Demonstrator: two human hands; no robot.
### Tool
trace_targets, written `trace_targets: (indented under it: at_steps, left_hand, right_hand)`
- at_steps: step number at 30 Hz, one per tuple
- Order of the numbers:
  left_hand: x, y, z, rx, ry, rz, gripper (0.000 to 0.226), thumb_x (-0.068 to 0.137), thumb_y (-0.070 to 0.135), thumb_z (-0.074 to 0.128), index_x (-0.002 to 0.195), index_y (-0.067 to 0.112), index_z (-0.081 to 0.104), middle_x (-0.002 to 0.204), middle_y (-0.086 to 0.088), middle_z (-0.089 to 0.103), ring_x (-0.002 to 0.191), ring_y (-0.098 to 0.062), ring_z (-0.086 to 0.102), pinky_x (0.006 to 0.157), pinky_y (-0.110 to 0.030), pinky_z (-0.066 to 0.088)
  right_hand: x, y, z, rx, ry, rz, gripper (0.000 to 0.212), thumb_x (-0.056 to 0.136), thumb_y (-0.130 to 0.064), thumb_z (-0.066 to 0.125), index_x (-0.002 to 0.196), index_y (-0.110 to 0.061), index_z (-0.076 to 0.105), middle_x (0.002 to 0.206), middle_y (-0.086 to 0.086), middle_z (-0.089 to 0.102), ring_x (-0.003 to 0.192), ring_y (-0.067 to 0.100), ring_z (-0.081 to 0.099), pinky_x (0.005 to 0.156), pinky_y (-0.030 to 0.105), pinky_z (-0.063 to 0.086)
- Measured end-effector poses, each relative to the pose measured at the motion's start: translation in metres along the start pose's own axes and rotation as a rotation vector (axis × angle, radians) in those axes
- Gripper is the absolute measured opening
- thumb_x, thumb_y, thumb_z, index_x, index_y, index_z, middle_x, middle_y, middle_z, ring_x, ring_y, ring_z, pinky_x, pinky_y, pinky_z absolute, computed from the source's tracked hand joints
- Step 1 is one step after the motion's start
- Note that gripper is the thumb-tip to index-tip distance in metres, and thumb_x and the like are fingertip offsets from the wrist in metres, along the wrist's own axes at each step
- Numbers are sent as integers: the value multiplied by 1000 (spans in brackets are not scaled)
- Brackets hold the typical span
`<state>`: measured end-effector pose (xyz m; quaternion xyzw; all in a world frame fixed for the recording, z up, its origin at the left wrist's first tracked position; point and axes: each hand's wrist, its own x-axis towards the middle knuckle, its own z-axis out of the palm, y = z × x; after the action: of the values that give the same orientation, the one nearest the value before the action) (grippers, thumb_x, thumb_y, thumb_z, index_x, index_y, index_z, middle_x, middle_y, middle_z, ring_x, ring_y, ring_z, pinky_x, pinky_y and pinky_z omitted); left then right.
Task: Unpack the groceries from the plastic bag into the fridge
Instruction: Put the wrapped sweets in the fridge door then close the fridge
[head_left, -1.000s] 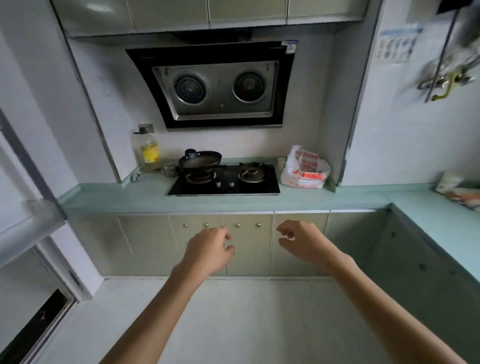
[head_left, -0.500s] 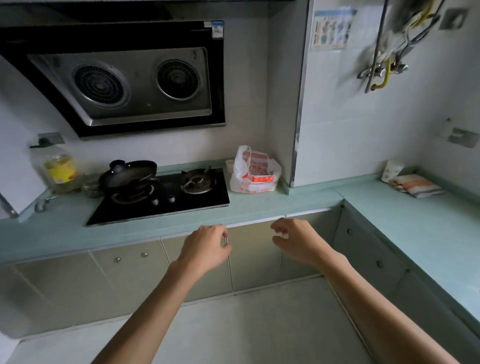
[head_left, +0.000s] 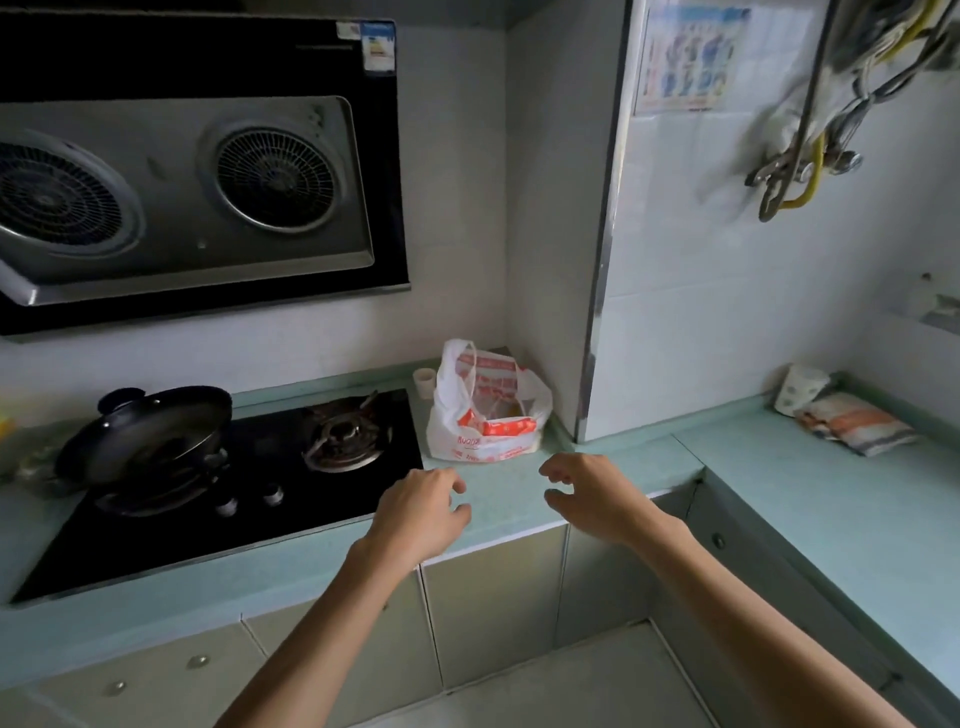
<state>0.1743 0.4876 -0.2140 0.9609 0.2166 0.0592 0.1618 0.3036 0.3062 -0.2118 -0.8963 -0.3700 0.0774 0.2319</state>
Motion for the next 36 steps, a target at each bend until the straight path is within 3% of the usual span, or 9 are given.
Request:
trace_targets:
  at_steps: [8, 18, 20, 22, 23, 25, 27, 32, 36]
  left_hand:
    - [125, -17, 44, -4, -99, 28, 34, 88, 37, 59, 120, 26, 63, 115, 5, 68, 107, -17, 63, 89, -32, 51]
    - [318, -18, 143, -33, -134, 51, 36, 97, 15, 48, 132, 15, 57, 137, -3, 59, 122, -20, 57, 99, -31, 46]
    - [346, -16, 163, -45, -125, 42, 45, 97, 12, 53, 142, 17, 47, 147, -2, 49, 133, -17, 49, 109, -29, 42]
    - [369, -18, 181, 14, -166, 44, 58, 96, 13, 58, 149, 19, 36, 156, 1, 38, 143, -18, 35, 118, -36, 31]
    - [378, -23, 191, 57, -195, 62, 59, 95, 15, 59, 150, 20, 36, 155, 1, 38, 144, -18, 34, 119, -39, 29]
    - [386, -33, 208, 104, -260, 78, 48, 94, 17, 60, 141, 22, 48, 144, 2, 53, 133, -16, 48, 115, -35, 36]
    - [389, -43, 218, 120, -283, 72, 29, 96, 19, 56, 124, 21, 61, 122, 2, 68, 111, -15, 62, 101, -27, 48]
    - [406, -55, 235, 143, -356, 64, 19, 99, 29, 52, 116, 21, 58, 114, -1, 69, 97, -14, 67, 83, -24, 52]
    - [433, -51, 254, 102, -328, 98, 35, 96, 25, 59, 131, 22, 56, 126, 1, 65, 107, -12, 65, 95, -23, 51]
  right_hand:
    - [123, 57, 26, 36, -68, 54, 36, 93, -23, 60, 128, -16, 60, 127, 2, 65, 111, 17, 63, 96, 30, 52]
    - [298, 144, 75, 72, -151, 22, 43, 95, -3, 45, 134, -16, 53, 143, 4, 51, 121, 25, 57, 102, 35, 49]
    - [327, 155, 90, 27, -163, -71, 53, 94, -1, 43, 144, -19, 40, 151, 2, 41, 135, 25, 45, 112, 39, 39]
    - [353, 167, 104, -23, -207, -131, 60, 96, -4, 40, 152, -19, 26, 158, 0, 28, 147, 21, 25, 121, 36, 17]
    - [362, 175, 115, -35, -260, -140, 59, 97, -6, 39, 152, -19, 24, 158, 2, 29, 147, 22, 25, 121, 35, 14]
    - [373, 193, 137, -32, -402, -111, 49, 98, -11, 38, 145, -20, 32, 148, 9, 46, 132, 29, 47, 115, 43, 34]
    - [377, 211, 150, -44, -493, -70, 37, 100, -17, 37, 136, -21, 40, 133, 12, 59, 111, 31, 63, 96, 47, 53]
    - [398, 236, 164, 37, -477, 15, 28, 100, -26, 50, 127, -19, 49, 114, 2, 67, 88, 21, 70, 78, 32, 60]
    - [417, 250, 186, 78, -347, 152, 30, 99, -22, 40, 129, -24, 39, 112, 8, 62, 86, 27, 67, 78, 41, 60]
